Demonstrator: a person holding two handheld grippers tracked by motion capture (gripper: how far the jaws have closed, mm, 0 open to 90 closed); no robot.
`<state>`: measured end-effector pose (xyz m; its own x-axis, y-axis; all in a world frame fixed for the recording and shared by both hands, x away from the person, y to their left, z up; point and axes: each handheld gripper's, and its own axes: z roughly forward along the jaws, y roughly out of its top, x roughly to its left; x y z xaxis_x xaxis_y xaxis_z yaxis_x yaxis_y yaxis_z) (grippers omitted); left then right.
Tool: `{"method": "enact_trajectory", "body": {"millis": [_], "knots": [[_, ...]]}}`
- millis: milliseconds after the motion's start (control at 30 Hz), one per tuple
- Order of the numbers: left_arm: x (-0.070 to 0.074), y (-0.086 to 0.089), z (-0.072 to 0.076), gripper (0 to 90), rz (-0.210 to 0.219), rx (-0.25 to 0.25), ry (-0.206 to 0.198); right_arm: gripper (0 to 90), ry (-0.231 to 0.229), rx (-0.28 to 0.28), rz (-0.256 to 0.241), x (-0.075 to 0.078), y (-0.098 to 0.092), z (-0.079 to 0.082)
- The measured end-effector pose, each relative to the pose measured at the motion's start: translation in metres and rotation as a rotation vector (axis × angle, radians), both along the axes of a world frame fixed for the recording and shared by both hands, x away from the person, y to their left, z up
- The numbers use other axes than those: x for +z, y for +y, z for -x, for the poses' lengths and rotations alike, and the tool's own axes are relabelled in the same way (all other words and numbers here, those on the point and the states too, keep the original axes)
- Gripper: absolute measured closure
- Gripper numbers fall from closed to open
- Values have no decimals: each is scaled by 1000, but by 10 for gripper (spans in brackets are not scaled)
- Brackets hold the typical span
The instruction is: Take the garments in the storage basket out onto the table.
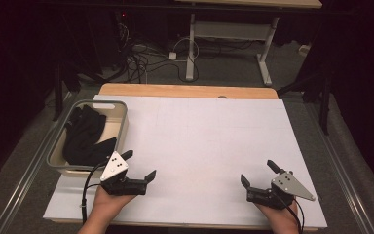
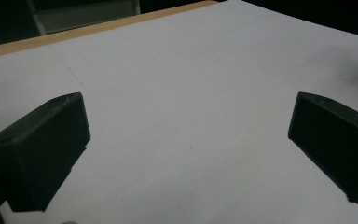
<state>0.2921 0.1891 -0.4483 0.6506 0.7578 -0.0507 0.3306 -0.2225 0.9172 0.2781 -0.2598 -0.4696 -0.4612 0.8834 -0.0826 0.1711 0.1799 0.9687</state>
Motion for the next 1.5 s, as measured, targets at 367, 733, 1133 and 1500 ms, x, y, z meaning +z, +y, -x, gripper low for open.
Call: {"method": "enact_trajectory", "body": {"millis": [367, 733, 1133, 1500], "knots": [[14, 14, 3, 0, 23, 14, -11, 2, -10, 1, 9, 2, 1, 2], [24, 37, 3, 0, -21, 50, -7, 2, -17, -2, 2, 4, -3, 3], [28, 79, 2, 0, -15, 155, -12, 2, -14, -3, 7, 3, -2, 3], [24, 121, 1, 0, -47, 258, 10, 2, -11, -5, 10, 2, -2, 2]]}}
